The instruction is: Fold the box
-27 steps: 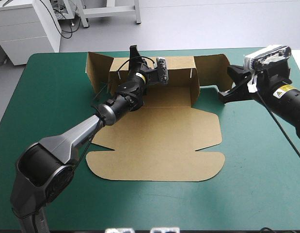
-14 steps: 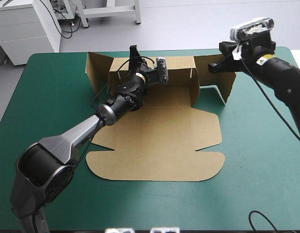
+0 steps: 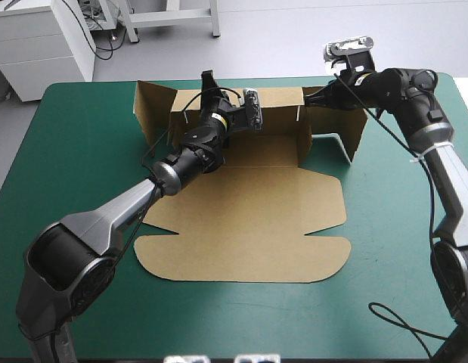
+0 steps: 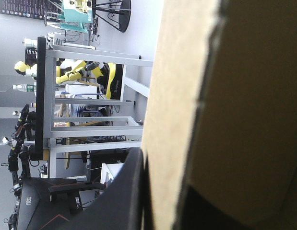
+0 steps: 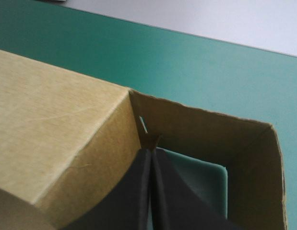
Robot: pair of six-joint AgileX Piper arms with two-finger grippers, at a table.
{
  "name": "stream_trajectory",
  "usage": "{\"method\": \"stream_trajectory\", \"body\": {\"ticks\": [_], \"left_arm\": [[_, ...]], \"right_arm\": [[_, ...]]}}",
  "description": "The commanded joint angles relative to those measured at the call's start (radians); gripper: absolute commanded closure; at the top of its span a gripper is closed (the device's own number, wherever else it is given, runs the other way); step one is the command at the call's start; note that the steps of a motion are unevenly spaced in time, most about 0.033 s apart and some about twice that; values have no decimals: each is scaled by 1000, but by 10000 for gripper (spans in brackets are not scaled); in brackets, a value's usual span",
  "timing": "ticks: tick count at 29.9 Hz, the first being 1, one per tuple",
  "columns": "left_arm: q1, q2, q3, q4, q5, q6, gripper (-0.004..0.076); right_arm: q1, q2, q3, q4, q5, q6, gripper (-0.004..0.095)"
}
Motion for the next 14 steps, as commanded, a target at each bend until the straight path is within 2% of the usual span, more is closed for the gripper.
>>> {"method": "stream_trajectory", "body": {"ticks": [1, 9, 14], "left_arm": [[0, -53, -27, -4, 10, -32, 708], [0, -53, -27, -4, 10, -32, 708], [0, -53, -27, -1, 10, -32, 708]], "right_arm": [[-6, -7, -44, -20, -12, 29, 922], [-6, 41, -45, -23, 42, 35, 922], [-6, 63, -45, -29, 149, 40, 922]]}}
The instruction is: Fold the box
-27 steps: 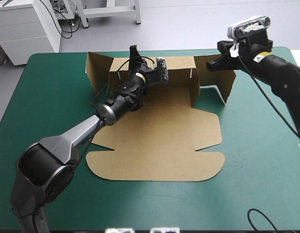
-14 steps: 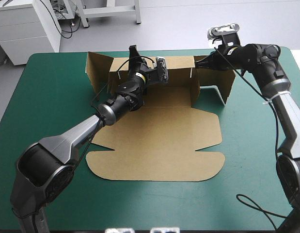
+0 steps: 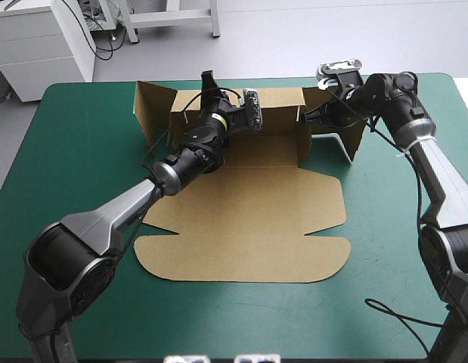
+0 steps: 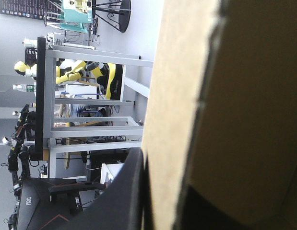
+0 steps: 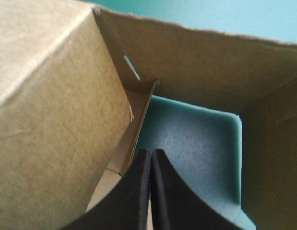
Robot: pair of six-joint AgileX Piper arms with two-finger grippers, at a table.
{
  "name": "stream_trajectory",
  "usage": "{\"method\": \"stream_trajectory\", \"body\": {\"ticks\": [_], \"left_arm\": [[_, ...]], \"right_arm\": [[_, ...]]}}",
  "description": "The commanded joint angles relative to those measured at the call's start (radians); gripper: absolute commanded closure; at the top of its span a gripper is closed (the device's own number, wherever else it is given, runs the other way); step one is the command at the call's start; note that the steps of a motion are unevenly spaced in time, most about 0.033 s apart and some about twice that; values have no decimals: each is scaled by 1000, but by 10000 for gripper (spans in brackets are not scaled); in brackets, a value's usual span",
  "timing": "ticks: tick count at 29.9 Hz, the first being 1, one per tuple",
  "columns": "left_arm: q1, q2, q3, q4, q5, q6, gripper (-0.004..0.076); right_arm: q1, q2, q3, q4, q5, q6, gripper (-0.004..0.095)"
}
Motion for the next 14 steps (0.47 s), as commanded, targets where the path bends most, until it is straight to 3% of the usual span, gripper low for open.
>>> {"method": "stream_trajectory", "body": {"ticks": [1, 8, 14], "left_arm": [[0, -53, -27, -1, 15, -32, 708], [0, -53, -27, -1, 11, -32, 708], [0, -53, -27, -1, 11, -32, 708]], "right_arm": [[-6, -31, -36, 2, 60, 1, 922], [-6, -21, -21, 7, 211, -22, 922], [-6, -52, 61, 79, 224, -74, 922]]}}
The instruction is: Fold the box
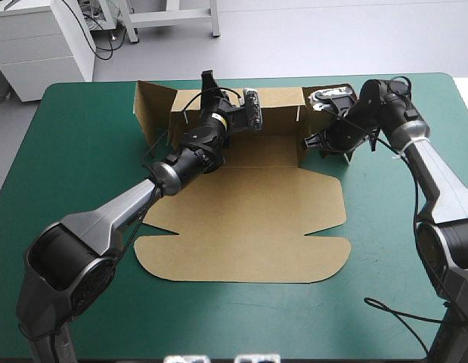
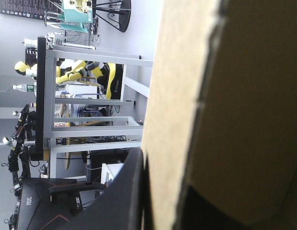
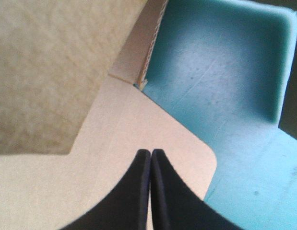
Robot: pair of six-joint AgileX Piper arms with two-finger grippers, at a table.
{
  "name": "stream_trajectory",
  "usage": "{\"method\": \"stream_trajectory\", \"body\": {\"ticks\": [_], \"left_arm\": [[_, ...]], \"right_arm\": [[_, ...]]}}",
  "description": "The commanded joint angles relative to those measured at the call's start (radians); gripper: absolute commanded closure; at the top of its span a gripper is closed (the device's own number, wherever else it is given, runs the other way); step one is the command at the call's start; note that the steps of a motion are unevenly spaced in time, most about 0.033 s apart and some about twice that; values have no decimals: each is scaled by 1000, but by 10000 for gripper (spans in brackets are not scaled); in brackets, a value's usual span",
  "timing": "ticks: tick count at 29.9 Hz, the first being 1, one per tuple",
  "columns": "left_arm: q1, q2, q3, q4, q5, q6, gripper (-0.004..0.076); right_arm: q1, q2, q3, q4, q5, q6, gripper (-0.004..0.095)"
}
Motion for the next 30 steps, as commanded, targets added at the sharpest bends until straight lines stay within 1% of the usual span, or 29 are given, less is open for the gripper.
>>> {"method": "stream_trajectory", "body": {"ticks": [1, 9, 15, 21, 23, 26, 30], "left_arm": [[0, -53, -27, -4, 11, -32, 708], [0, -53, -27, -4, 11, -32, 708], [0, -53, -27, -4, 11, -32, 708], [0, -53, -27, -7, 11, -32, 708], [0, -53, -27, -10, 11, -32, 708], [0, -53, -27, -10, 11, -32, 708], [0, -53, -27, -10, 16, -32, 708]], "right_arm": [[-6, -89, 47, 61, -36, -45, 922], [-6, -246, 272, 72, -145, -90, 922], [-6, -429, 401, 84, -173, -130, 922], [-6, -644, 472, 165, -173, -187, 922], [-6, -709, 474, 165, -173, -189, 922], [-6, -780, 479, 165, -202, -189, 922], [-6, -823, 481, 165, -230, -191, 922]]}}
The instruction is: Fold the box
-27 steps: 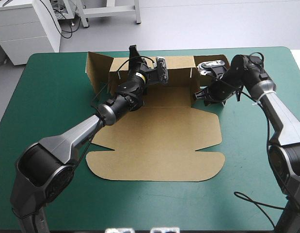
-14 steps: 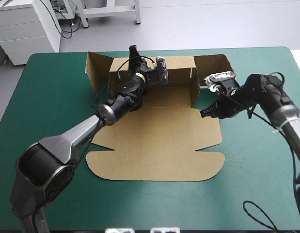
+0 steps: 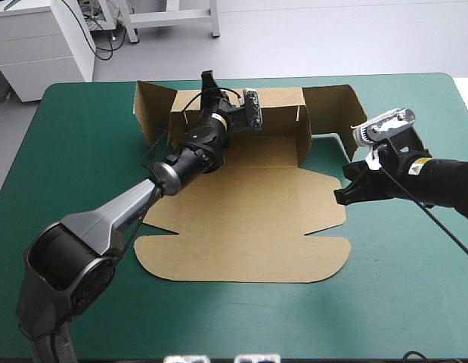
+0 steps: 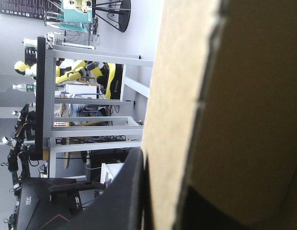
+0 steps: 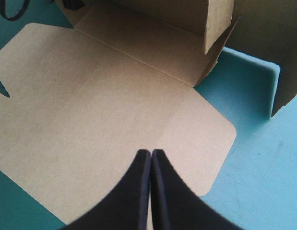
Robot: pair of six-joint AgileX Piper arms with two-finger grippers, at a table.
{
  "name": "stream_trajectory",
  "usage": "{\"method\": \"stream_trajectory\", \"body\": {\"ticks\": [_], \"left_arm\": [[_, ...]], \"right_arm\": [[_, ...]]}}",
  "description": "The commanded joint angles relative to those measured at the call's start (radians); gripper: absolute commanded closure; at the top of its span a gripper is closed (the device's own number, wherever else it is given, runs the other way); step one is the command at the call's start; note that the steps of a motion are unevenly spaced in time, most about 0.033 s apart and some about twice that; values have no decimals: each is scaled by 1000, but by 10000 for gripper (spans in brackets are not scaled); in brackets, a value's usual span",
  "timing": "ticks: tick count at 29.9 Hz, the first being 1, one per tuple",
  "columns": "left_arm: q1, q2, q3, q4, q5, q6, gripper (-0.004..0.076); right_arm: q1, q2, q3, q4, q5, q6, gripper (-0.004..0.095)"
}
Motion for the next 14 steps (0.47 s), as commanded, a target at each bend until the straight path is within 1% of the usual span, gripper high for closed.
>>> {"method": "stream_trajectory", "body": {"ticks": [1, 5, 7, 11, 14], "left_arm": [[0, -53, -27, -10, 15, -32, 708], [0, -53, -27, -21, 15, -32, 708], [0, -53, -27, -28, 17, -32, 708], [0, -53, -27, -30, 17, -32, 708], [0, -53, -27, -30, 17, -32, 708]], "right_arm": [[-6, -40, -21, 27, -71, -10, 922], [-6, -44, -21, 27, -74, -29, 922], [-6, -44, -21, 27, -102, -40, 922], [-6, -44, -21, 32, -213, -49, 922], [-6, -44, -21, 72, -315, -84, 922]]}}
